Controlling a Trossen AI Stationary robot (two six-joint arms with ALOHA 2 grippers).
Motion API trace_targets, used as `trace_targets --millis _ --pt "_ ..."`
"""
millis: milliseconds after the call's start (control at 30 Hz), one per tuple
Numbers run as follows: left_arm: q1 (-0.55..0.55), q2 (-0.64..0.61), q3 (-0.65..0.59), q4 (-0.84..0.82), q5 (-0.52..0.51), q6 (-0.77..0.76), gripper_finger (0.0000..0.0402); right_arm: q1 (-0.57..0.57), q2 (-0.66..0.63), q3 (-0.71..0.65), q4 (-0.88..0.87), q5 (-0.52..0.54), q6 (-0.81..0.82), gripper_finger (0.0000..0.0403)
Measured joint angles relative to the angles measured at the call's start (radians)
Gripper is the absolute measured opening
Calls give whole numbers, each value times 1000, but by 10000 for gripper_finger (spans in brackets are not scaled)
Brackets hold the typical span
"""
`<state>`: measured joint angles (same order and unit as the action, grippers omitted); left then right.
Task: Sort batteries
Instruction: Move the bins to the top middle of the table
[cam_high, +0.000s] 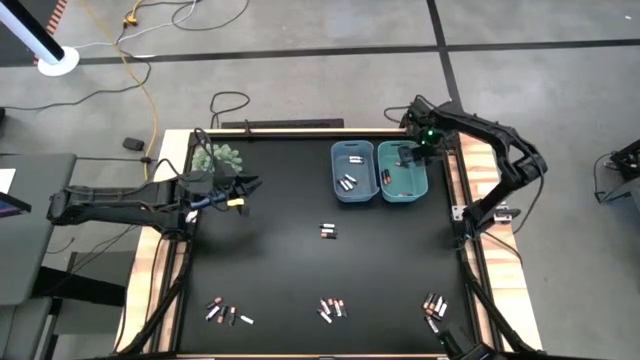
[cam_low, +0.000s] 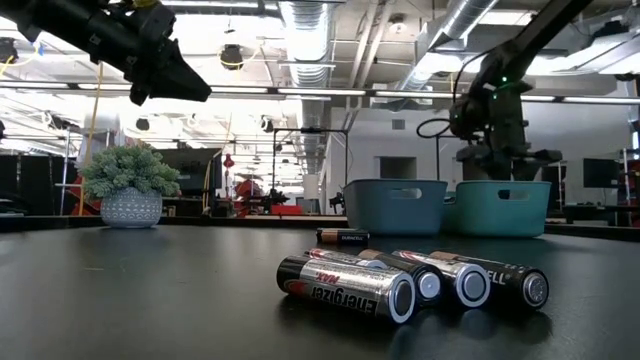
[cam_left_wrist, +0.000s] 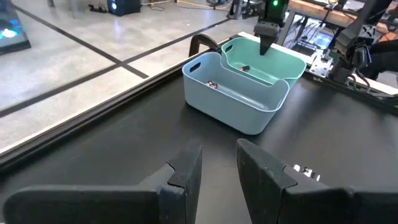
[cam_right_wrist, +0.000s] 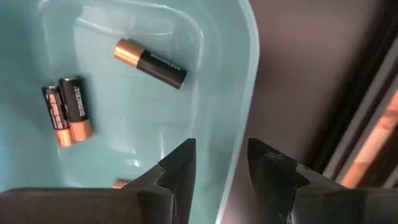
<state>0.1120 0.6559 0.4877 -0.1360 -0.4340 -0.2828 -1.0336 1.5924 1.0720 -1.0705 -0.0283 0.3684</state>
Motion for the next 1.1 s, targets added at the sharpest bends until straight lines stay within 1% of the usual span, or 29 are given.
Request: trace_targets --millis 100,167,233,367,400,767,1100 --pt "0 0 0 1 -3 9 95 12 12 -30 11 -1 37 152" --pt "0 0 0 1 -5 9 95 16 19 -45 10 -4 66 132" --pt "0 0 0 1 -5 17 95 22 19 -59 28 -4 95 102" --pt "1 0 0 0 -6 27 95 49 15 -67 68 -7 146 27" --pt "1 0 0 0 -6 28 95 59 15 -65 84 -7 158 15" --pt "1 0 0 0 -5 30 95 178 15 -65 187 -38 371 4" --pt "1 0 0 10 -7 132 95 300 17 -55 326 -77 522 1"
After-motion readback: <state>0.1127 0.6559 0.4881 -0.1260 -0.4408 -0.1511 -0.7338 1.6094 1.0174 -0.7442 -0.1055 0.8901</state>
